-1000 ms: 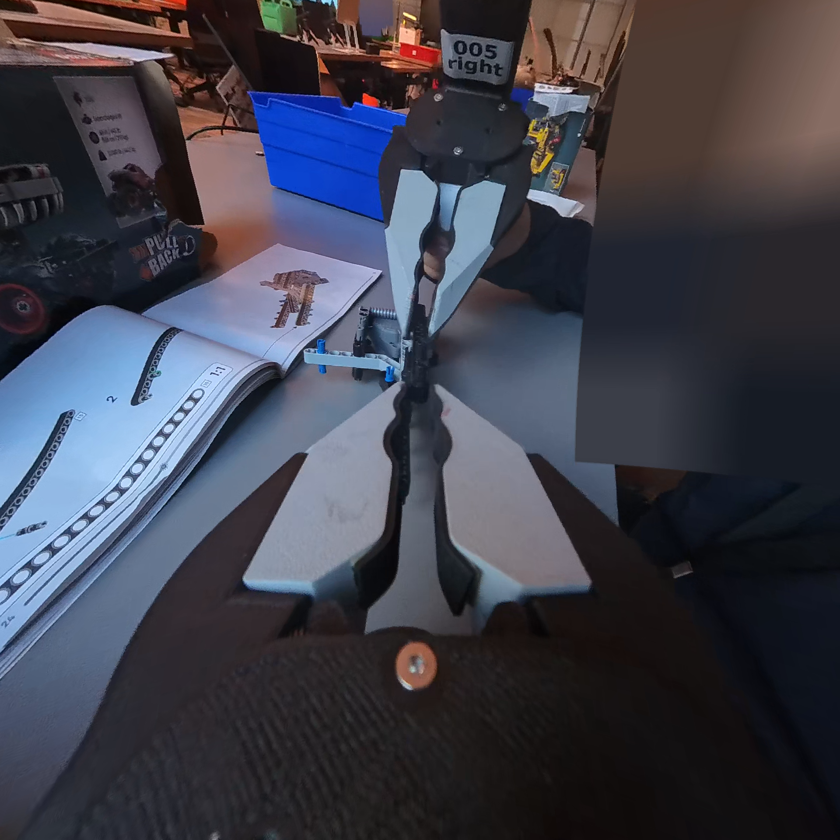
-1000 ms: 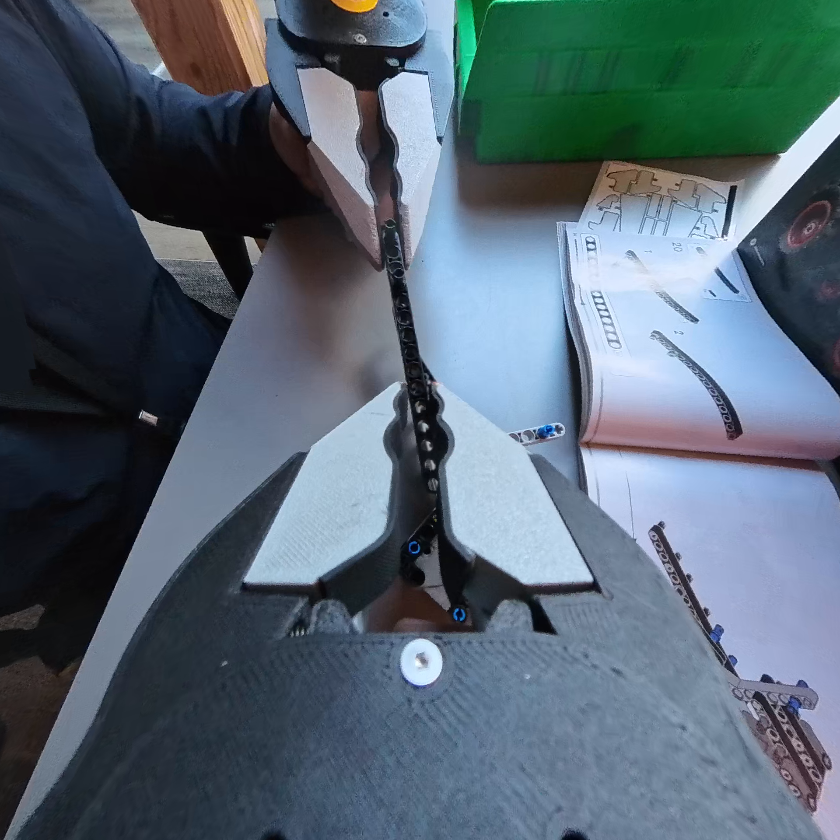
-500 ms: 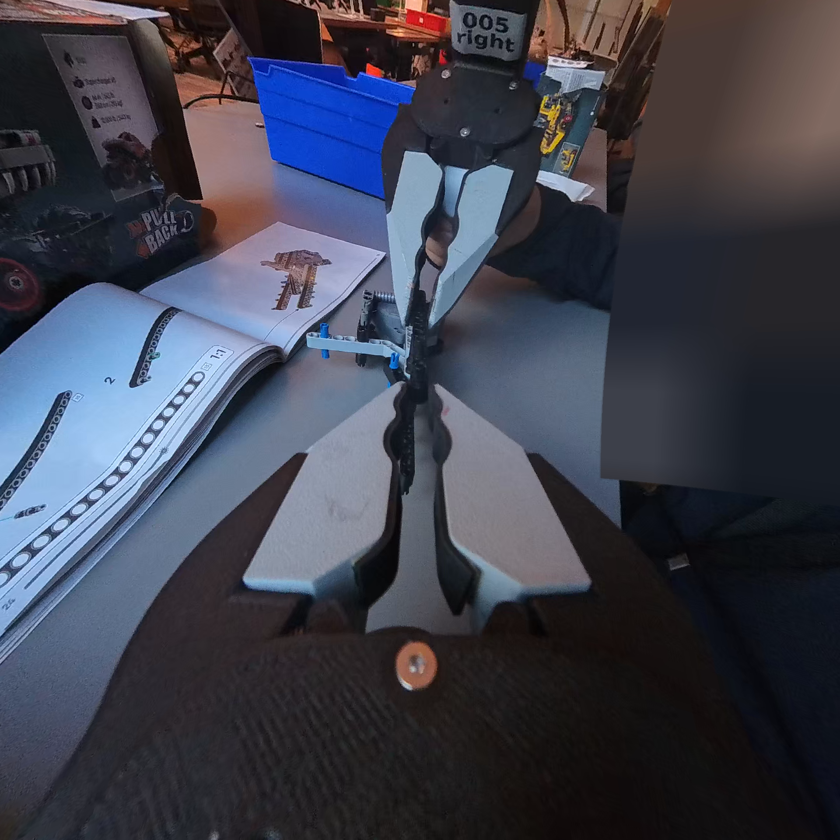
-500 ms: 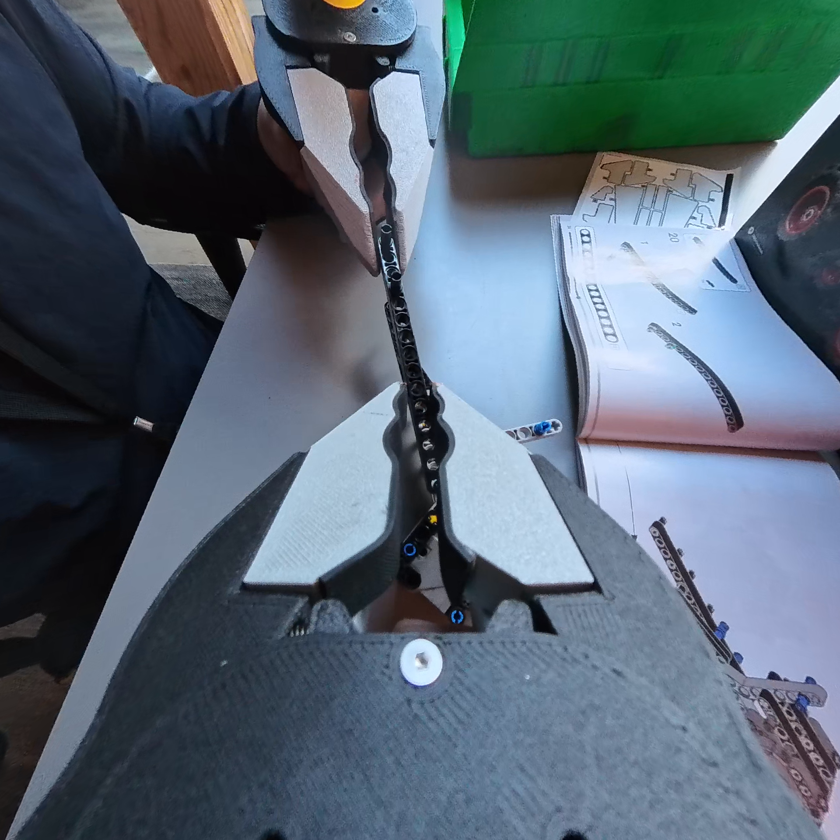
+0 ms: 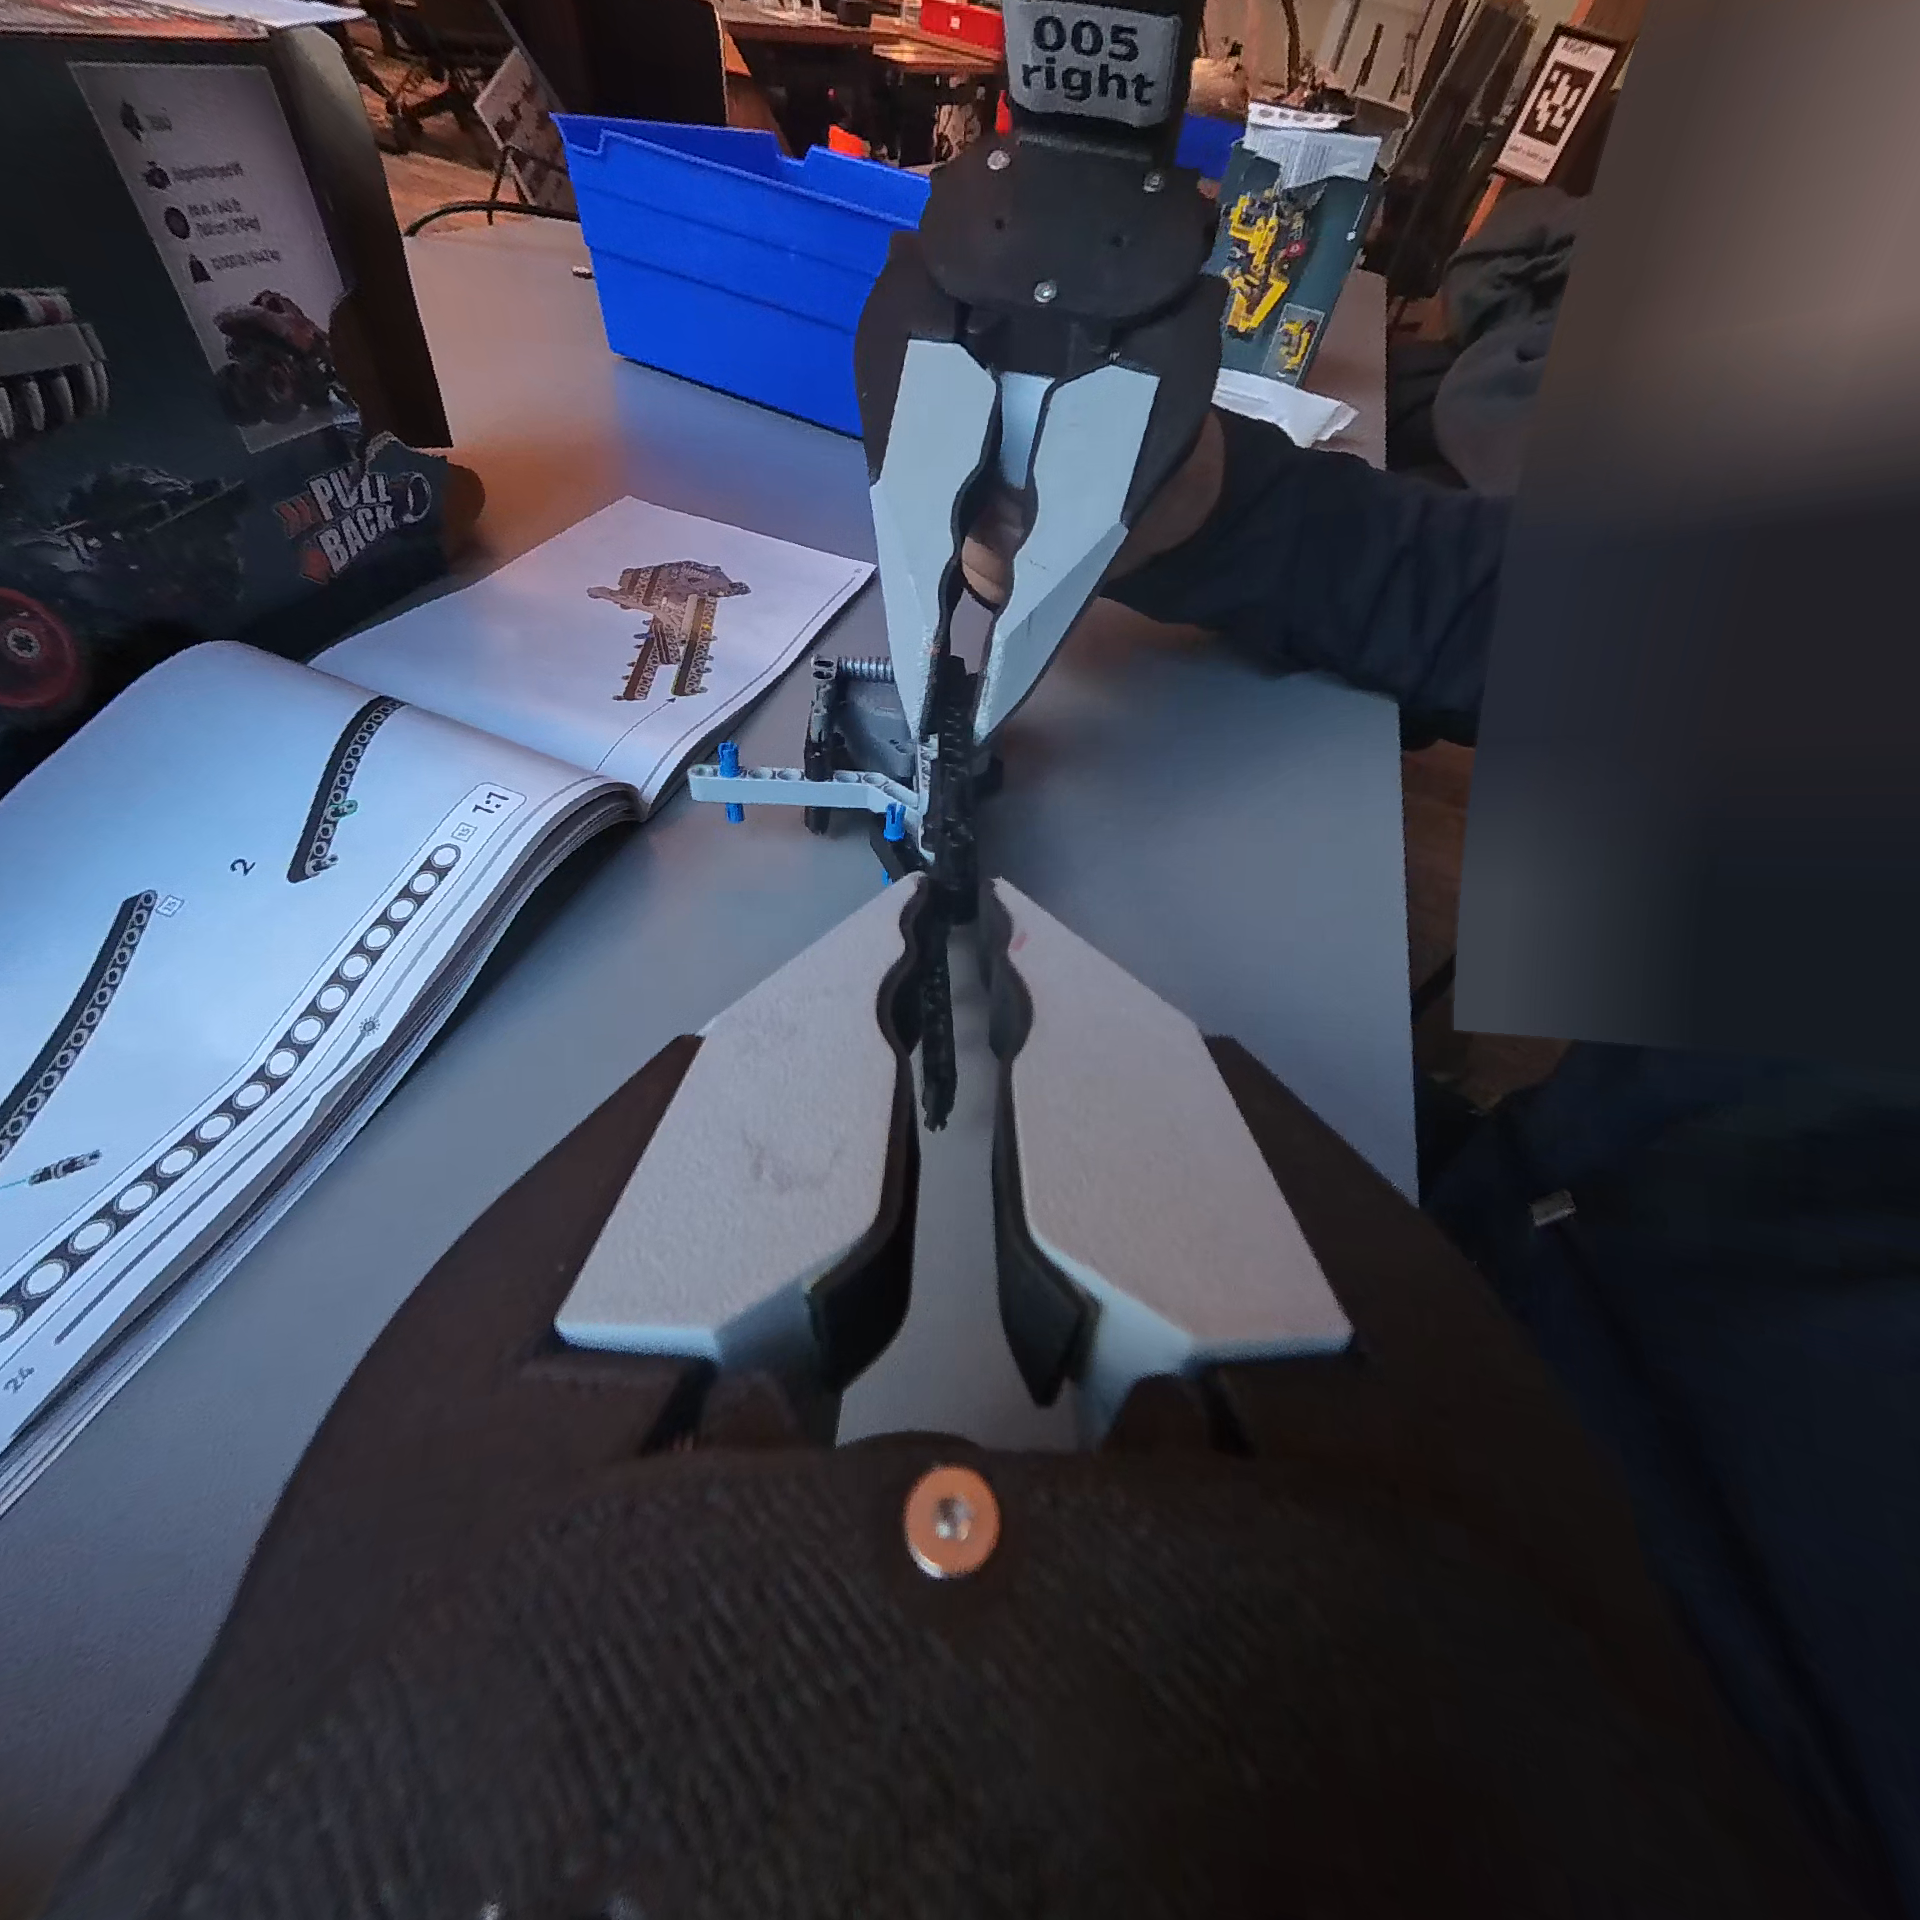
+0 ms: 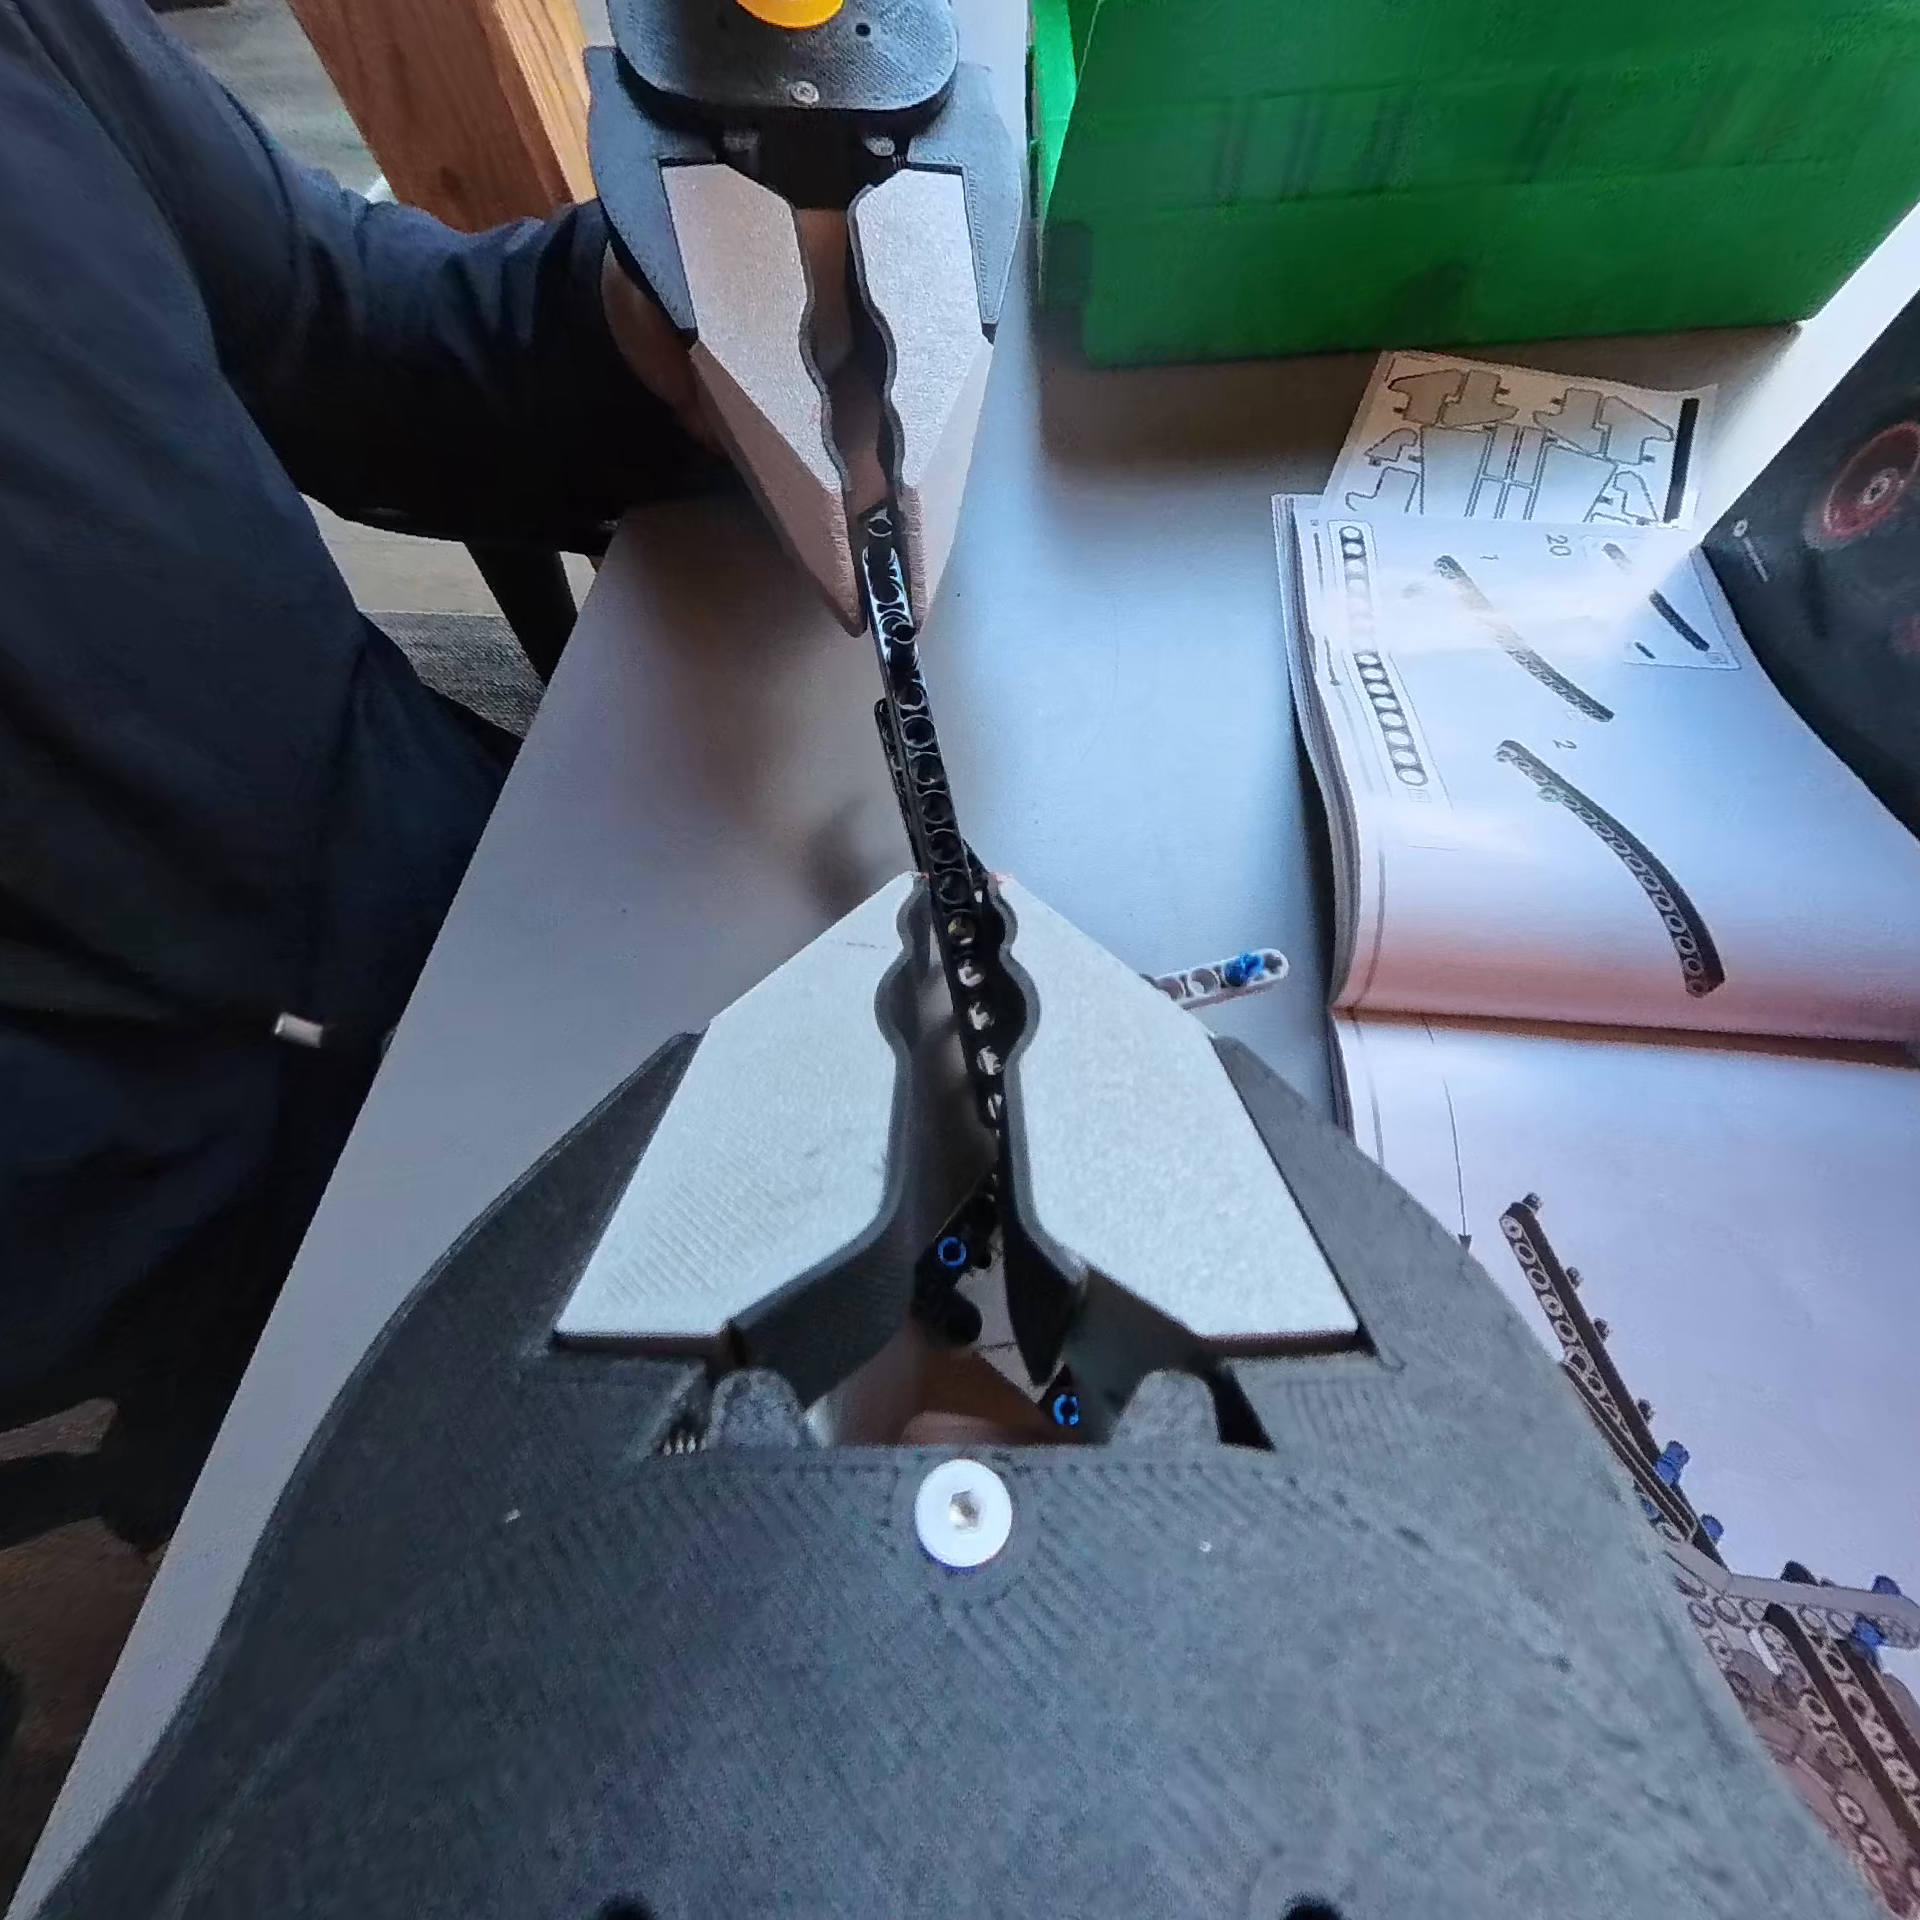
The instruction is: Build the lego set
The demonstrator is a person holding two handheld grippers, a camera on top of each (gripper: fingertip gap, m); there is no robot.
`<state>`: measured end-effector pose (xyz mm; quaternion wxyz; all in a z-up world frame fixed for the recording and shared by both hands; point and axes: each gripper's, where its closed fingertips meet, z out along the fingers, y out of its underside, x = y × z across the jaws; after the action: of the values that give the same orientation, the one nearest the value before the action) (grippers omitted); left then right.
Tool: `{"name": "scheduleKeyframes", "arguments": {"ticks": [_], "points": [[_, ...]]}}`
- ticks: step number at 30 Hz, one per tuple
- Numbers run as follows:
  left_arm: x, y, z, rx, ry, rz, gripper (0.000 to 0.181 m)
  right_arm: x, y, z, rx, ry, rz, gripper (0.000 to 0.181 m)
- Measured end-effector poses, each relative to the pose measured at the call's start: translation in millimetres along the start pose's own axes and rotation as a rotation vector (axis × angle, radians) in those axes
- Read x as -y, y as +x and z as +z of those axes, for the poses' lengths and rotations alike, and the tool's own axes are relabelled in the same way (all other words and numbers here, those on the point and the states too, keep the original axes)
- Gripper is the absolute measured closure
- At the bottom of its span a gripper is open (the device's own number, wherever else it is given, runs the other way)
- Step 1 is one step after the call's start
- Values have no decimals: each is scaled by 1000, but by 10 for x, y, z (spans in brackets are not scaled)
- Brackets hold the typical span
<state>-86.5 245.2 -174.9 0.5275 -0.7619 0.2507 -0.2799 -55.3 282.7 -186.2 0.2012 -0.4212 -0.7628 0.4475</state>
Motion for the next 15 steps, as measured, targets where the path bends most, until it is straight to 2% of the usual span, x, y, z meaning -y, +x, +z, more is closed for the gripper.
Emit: {"name": "scheduleKeyframes", "arguments": {"ticks": [15], "points": [[-19, -25, 15, 18, -16, -3, 176, -49, 23, 27, -17, -20, -15, 175]]}}
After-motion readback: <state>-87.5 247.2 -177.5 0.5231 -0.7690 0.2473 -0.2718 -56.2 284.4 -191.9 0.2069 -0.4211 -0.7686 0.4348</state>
